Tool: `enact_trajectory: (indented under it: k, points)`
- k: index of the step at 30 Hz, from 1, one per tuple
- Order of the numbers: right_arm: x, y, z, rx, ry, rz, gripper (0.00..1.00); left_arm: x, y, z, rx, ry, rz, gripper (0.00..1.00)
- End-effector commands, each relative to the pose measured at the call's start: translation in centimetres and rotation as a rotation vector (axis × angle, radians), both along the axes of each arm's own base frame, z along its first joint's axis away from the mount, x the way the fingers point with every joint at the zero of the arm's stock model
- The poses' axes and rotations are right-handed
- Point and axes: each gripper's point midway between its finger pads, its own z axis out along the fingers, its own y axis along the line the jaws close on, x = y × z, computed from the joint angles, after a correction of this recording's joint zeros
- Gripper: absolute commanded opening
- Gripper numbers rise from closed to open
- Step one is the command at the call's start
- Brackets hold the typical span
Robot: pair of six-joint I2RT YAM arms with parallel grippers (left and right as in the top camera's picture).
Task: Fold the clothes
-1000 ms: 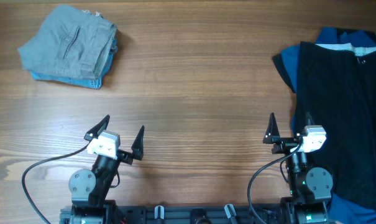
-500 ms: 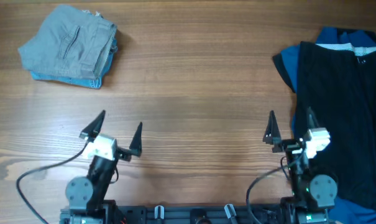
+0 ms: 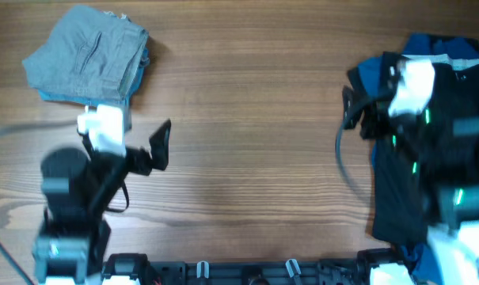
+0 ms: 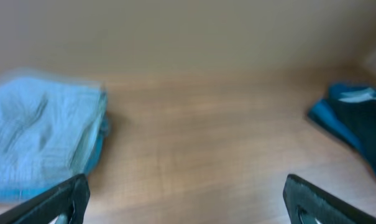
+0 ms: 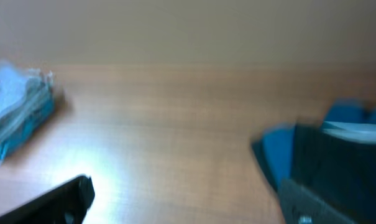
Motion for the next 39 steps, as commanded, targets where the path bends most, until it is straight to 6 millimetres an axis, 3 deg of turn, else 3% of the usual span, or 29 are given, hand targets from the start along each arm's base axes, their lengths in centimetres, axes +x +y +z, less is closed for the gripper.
enact_trajectory:
  k: [1, 4, 10, 12, 13, 15, 16, 18, 21, 25, 26, 29, 30, 31, 32, 33, 34, 35, 37, 38, 39]
  points:
    - [5.1, -0.8, 0.0, -0.038, 0.167, 0.013, 1.00, 2.3, 0.0, 0.6, 0.006, 0.201, 0.005, 1.00]
    - [10.1, -4.5, -3.6, -0.016, 0.325, -0.062, 1.00, 3.5, -0.1, -0.8, 0.015, 0.418, 0.004, 1.00]
    - [14.7, -7.7, -11.4, 0.006, 0.444, -0.126, 1.00, 4.5, -0.5, -2.3, 0.009, 0.500, -0.019, 1.00]
    - [16.5, -10.6, -15.1, -0.003, 0.481, -0.308, 1.00, 4.5, -0.5, -2.3, 0.009, 0.500, -0.019, 1.00]
    - [16.9, -12.1, -16.7, 0.013, 0.500, -0.410, 0.93, 4.5, -0.5, -2.3, 0.009, 0.500, -0.019, 1.00]
    - [17.3, -14.8, -21.3, 0.090, 0.564, -0.575, 0.65, 4.5, -0.5, -2.2, 0.007, 0.500, -0.021, 1.00]
    - [17.2, -16.3, -25.0, 0.145, 0.621, -0.656, 0.62, 4.4, -0.8, -2.2, -0.004, 0.501, -0.037, 1.00]
    - [17.1, -17.5, -28.1, 0.156, 0.658, -0.688, 0.61, 4.4, -0.9, -2.2, -0.006, 0.501, -0.040, 1.00]
    - [17.3, -17.7, -29.8, 0.102, 0.672, -0.626, 0.62, 4.4, -0.9, -2.2, -0.006, 0.500, -0.039, 1.00]
    - [17.3, -17.3, -29.9, 0.070, 0.679, -0.582, 0.61, 4.4, -0.9, -2.2, -0.006, 0.500, -0.039, 1.00]
    - [17.2, -17.3, -30.1, 0.070, 0.685, -0.582, 0.53, 4.4, -0.9, -2.2, -0.006, 0.500, -0.039, 1.00]
    - [17.1, -17.3, -29.7, 0.069, 0.685, -0.582, 0.04, 4.4, -0.9, -2.2, -0.006, 0.500, -0.039, 1.00]
    - [17.4, -17.4, -28.7, 0.070, 0.663, -0.582, 0.04, 4.4, -0.9, -2.2, -0.006, 0.500, -0.039, 1.00]
    - [17.9, -17.5, -27.1, 0.063, 0.628, -0.572, 0.04, 4.4, -0.9, -2.2, -0.006, 0.500, -0.039, 1.00]
    - [18.6, -17.7, -24.1, 0.048, 0.565, -0.554, 0.04, 4.4, -0.9, -2.2, -0.006, 0.500, -0.039, 1.00]
    - [19.4, -17.5, -19.9, 0.043, 0.472, -0.522, 0.04, 4.4, -0.9, -2.1, -0.006, 0.499, -0.039, 1.00]
    - [20.0, -16.5, -17.2, 0.048, 0.406, -0.438, 0.04, 4.4, -0.9, -2.1, -0.006, 0.498, -0.040, 1.00]
    - [20.6, -14.5, -14.4, 0.058, 0.331, -0.288, 0.04, 4.5, -0.9, -2.1, -0.006, 0.497, -0.040, 1.00]
    - [20.1, -7.5, -7.1, 0.163, 0.167, 0.045, 0.04, 4.4, -1.1, -2.1, -0.012, 0.496, -0.047, 1.00]
    - [19.6, -5.5, -5.8, 0.184, 0.147, 0.106, 0.04, 4.4, -1.2, -2.0, -0.018, 0.497, -0.055, 1.00]
    - [18.7, -2.1, -4.4, 0.204, 0.139, 0.194, 0.04, 4.4, -1.2, -2.0, -0.018, 0.497, -0.055, 1.00]
